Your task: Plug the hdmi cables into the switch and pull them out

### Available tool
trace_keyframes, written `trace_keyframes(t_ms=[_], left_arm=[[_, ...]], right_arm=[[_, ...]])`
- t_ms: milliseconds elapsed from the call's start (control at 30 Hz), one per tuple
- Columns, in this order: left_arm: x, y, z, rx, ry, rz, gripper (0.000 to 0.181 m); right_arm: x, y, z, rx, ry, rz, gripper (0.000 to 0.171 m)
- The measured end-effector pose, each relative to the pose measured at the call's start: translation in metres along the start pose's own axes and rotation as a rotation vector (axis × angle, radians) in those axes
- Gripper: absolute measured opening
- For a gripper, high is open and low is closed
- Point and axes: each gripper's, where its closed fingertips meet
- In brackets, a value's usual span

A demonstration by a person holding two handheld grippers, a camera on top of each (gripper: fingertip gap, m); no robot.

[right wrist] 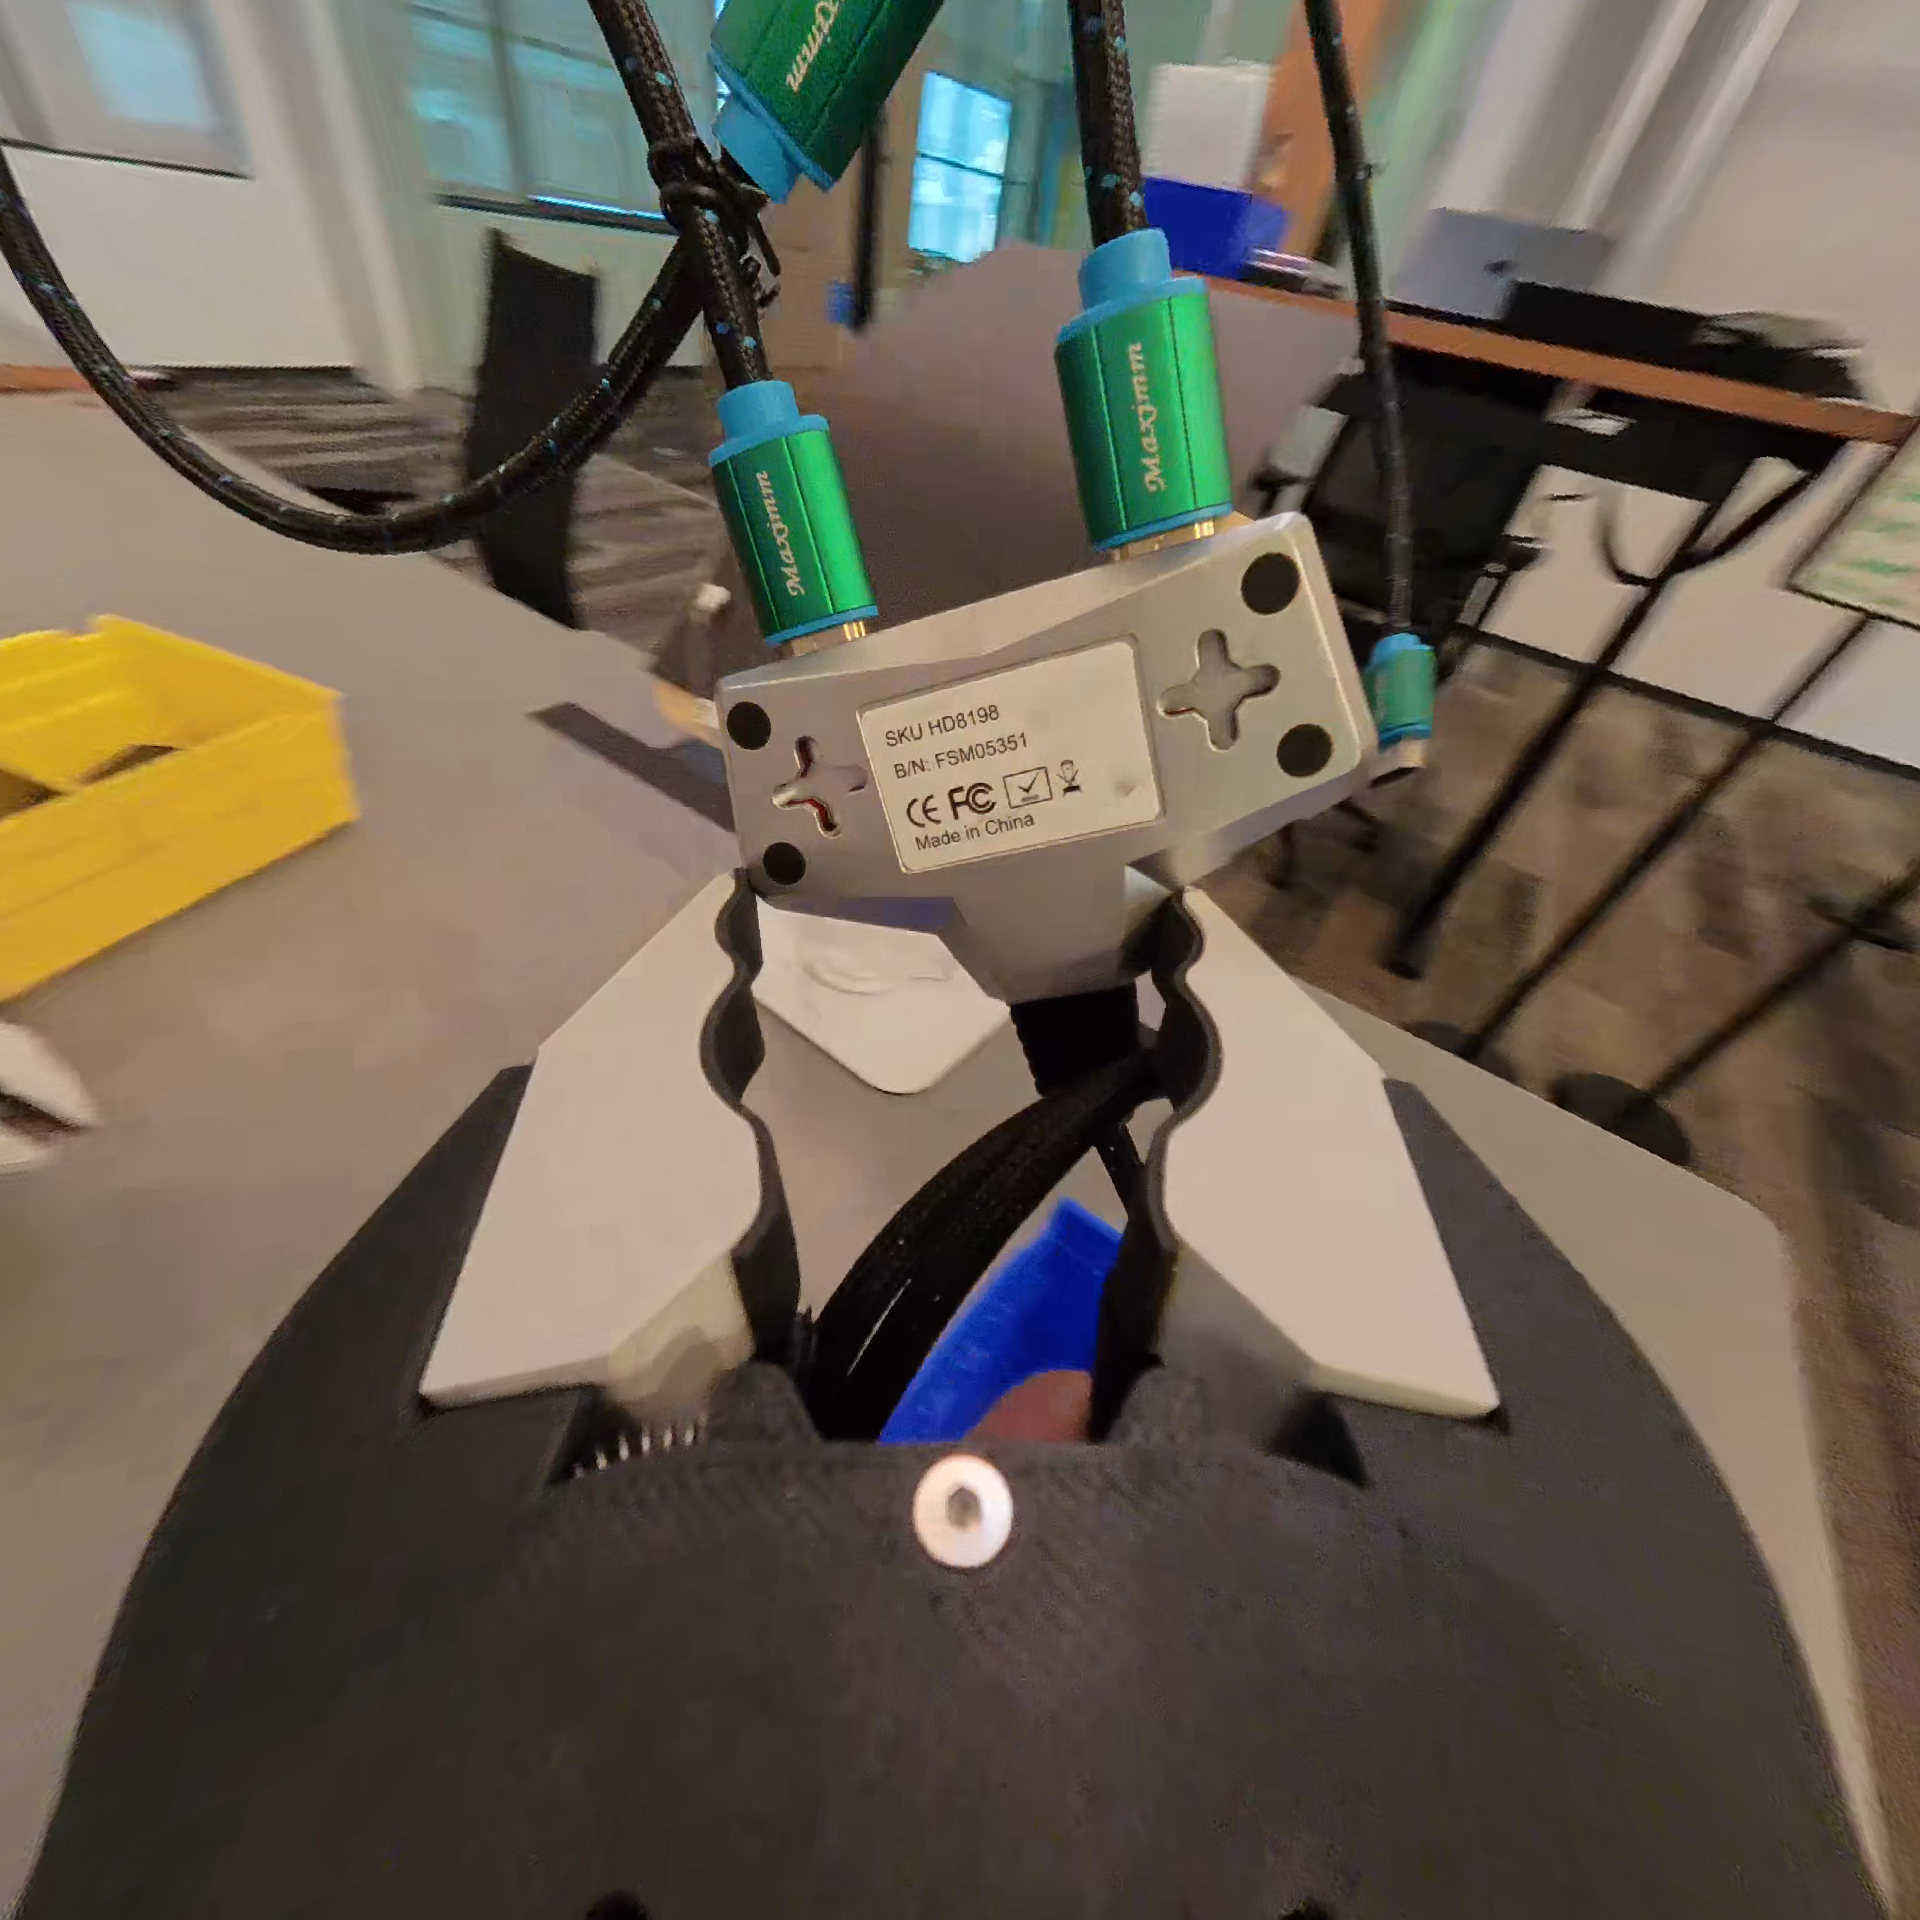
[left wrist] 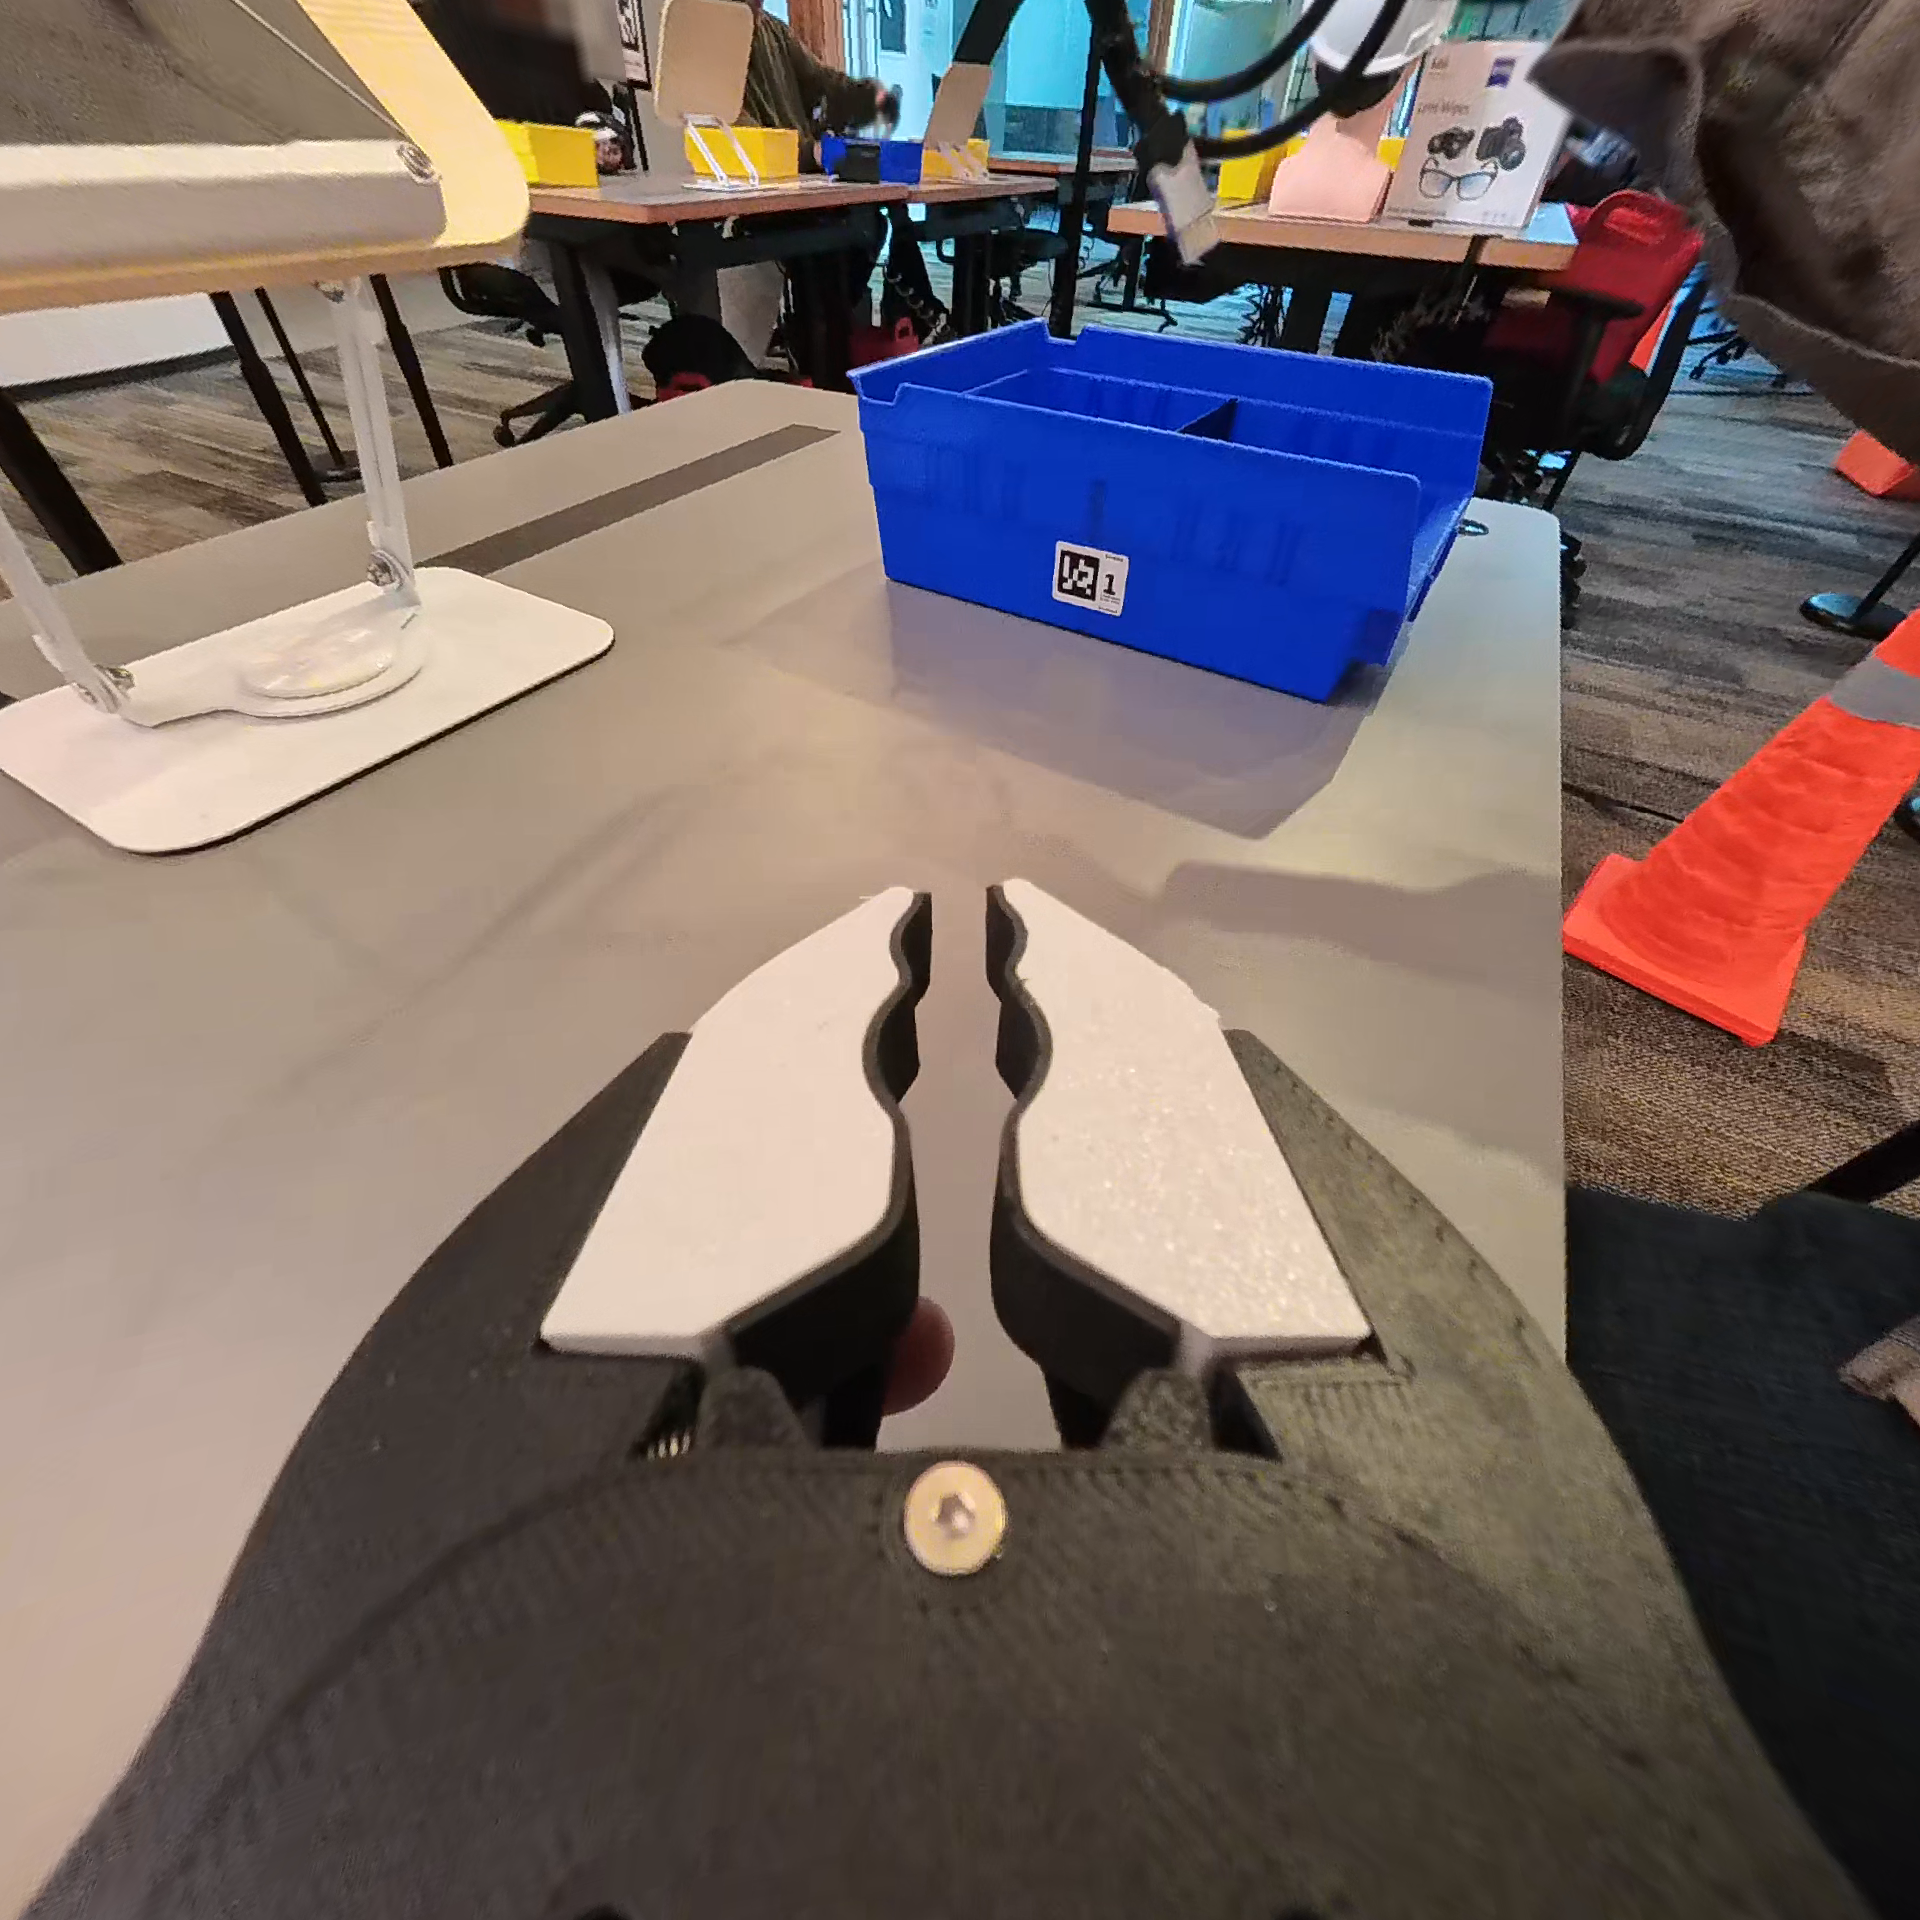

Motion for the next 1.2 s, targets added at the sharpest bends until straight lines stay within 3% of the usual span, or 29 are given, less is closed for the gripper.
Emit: trace_keyframes(t_ms=[167, 400, 567, 833, 1200], left_arm=[[0.003, 0.002, 0.008, -0.003, -0.019, 0.002, 0.009], [0.008, 0.003, 0.018, -0.002, -0.048, 0.003, 0.009], [0.008, 0.000, 0.020, -0.012, -0.052, -0.002, 0.008], [0.008, 0.000, 0.020, -0.006, -0.055, 0.001, 0.008], [0.008, 0.002, 0.022, 0.029, -0.067, 0.004, 0.008]], right_arm=[[-0.004, 0.055, 0.044, 0.047, 0.003, 0.138, 0.074], [-0.010, 0.102, 0.081, 0.293, 0.194, 0.309, 0.075], [-0.008, 0.115, 0.134, 0.376, 0.142, 0.377, 0.075], [-0.005, 0.113, 0.168, 0.312, 0.044, 0.433, 0.075], [-0.016, 0.104, 0.194, 0.037, -0.236, 0.500, 0.075]])
Point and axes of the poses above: each gripper's, where its closed fingertips meet, x out along the fingers, z out of its underside, y = z × x across the jaws, and after that the axes turned 4 degrees about y, right-handed
